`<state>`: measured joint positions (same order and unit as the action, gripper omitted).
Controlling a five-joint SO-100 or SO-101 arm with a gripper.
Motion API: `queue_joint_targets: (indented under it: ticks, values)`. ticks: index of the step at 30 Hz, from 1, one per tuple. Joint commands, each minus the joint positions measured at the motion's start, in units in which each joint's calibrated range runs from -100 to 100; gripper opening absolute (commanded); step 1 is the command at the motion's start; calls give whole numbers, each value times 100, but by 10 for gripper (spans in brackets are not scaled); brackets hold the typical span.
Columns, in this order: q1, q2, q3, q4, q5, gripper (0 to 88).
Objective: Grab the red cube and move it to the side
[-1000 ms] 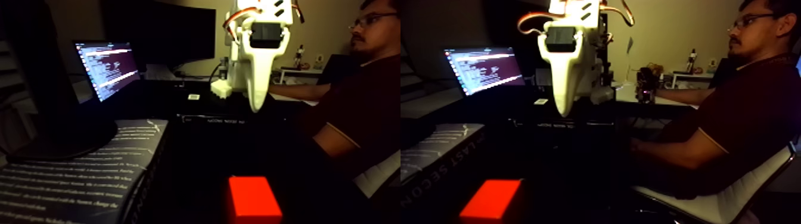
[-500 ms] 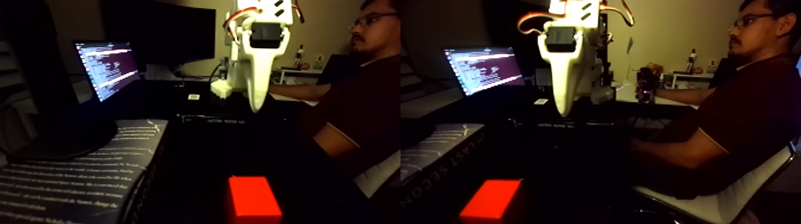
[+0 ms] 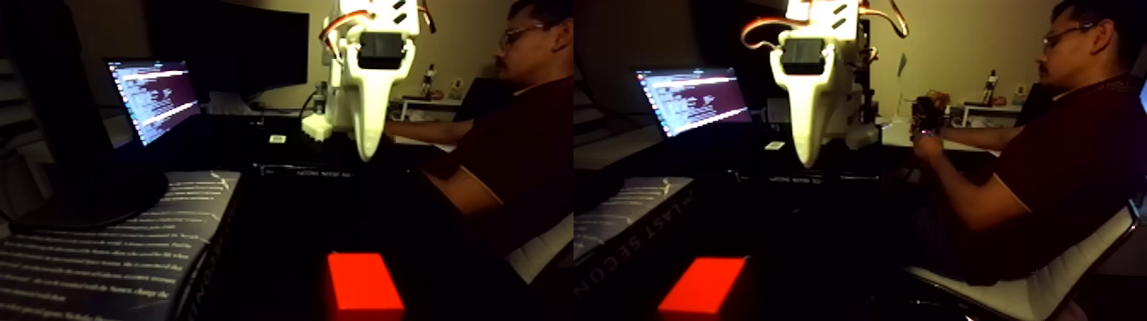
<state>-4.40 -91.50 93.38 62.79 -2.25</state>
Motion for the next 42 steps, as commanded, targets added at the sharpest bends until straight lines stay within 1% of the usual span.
queue_joint_targets:
  ticks: [1,27,30,32,36,38,42]
  values:
    - [40,-26,-45,38,18,6]
    - [40,100,-72,-29,18,7]
    - [40,444,-181,-164,23,8]
    - [40,814,-217,-494,39,8]
    - [32,1512,-417,-1085,282,8]
    - [32,1806,-743,-1152,293,8]
    - [40,2293,-1569,-958,363,9]
